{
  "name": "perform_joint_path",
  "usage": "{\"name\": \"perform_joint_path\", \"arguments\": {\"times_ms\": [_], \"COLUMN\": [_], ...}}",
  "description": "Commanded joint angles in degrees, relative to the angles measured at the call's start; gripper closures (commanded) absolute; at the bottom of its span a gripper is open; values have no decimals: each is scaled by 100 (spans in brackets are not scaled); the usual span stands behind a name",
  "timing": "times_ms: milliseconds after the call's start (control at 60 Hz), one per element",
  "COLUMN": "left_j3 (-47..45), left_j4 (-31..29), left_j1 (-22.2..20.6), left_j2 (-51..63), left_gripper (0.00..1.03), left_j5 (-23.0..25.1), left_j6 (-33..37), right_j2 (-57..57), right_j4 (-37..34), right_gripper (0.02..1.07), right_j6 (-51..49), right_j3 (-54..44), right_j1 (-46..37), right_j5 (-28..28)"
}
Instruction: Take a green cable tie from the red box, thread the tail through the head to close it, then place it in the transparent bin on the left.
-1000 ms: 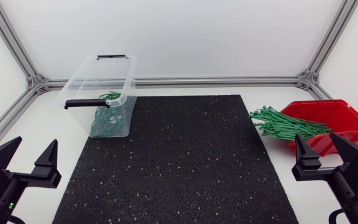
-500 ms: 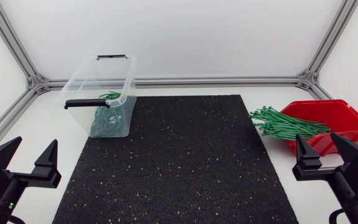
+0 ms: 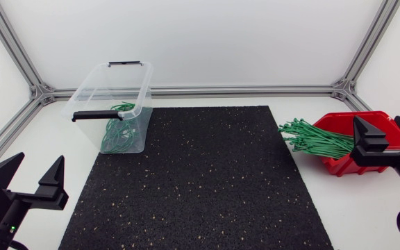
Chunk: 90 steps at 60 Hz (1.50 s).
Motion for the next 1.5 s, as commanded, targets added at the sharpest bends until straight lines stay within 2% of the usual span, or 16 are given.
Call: {"name": "perform_joint_path", "arguments": {"times_ms": [0, 133, 233, 350, 500, 600, 817, 917, 1017, 1150, 1333, 1483], "left_j3": [-224, -224, -224, -224, -224, -224, -224, -224, -224, -224, -224, -224], "left_j4": [-109, -109, -109, -117, -109, -117, -117, -117, -117, -117, -117, -117], "left_j1": [21, 39, 39, 39, 39, 39, 30, 39, 39, 39, 39, 39], "left_j2": [-30, -30, -30, -30, -30, -30, -30, -30, -30, -30, -30, -30], "left_gripper": [4, 4, 4, 4, 4, 4, 4, 4, 4, 4, 4, 4], "left_j5": [58, 49, 49, 49, 49, 49, 58, 58, 49, 58, 49, 58], "left_j6": [-120, -120, -120, -120, -120, -120, -120, -120, -120, -120, -120, -120], "right_j2": [765, 1697, 2277, 2813, 3648, 4316, 4536, 4676, 4808, 4712, 4703, 4993], "right_j4": [-274, -1117, -1812, -2524, -3464, -4106, -4255, -4308, -4677, -4563, -4352, -4246], "right_gripper": [6, 6, 7, 7, 7, 9, 12, 12, 12, 12, 14, 20], "right_j6": [91, 91, 38, -577, -1473, -2616, -4163, -4927, -5718, -6545, -7309, -7687], "right_j3": [648, 1624, 2309, 2942, 3733, 4296, 4137, 3962, 3847, 3469, 3047, 2986], "right_j1": [-136, -399, -654, -707, -725, -979, -1146, -1155, -1129, -1094, -944, -900], "right_j5": [21, -331, -928, -1201, -1201, -1245, -1623, -1623, -1631, -1640, -1596, -1543]}}
